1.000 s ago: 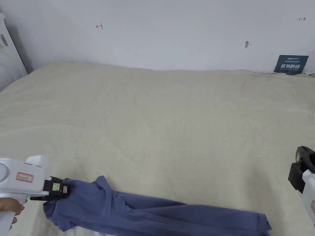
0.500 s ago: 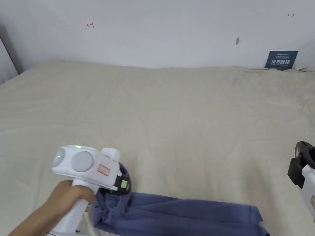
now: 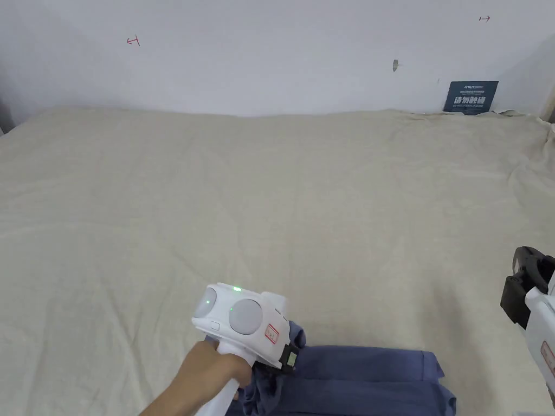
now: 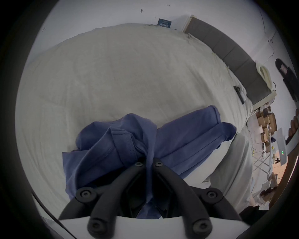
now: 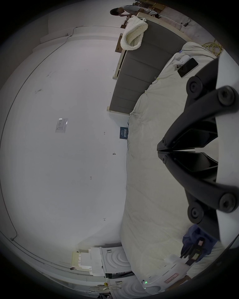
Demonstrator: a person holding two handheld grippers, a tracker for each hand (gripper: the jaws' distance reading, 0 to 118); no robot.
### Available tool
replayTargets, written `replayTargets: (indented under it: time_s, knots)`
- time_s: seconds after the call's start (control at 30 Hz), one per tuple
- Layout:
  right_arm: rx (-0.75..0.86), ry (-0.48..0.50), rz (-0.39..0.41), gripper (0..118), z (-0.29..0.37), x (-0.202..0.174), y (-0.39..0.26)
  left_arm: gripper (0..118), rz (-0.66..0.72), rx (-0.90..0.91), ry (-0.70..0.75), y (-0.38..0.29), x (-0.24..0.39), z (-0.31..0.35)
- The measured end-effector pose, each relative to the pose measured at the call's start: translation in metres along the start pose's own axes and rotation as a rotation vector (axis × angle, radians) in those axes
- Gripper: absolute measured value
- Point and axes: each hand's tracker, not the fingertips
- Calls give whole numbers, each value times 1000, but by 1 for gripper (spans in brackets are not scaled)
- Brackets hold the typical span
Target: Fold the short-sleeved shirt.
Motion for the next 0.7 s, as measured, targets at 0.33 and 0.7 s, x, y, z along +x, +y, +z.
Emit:
replayTargets:
  time_s: [0.33, 0.7]
  knots:
    - [-19, 4, 3, 1, -3, 0, -6, 32, 47, 7, -62, -4, 11, -13]
    - [-10, 5, 3, 1, -1, 2, -4, 111, 10, 214, -71, -10, 25, 49]
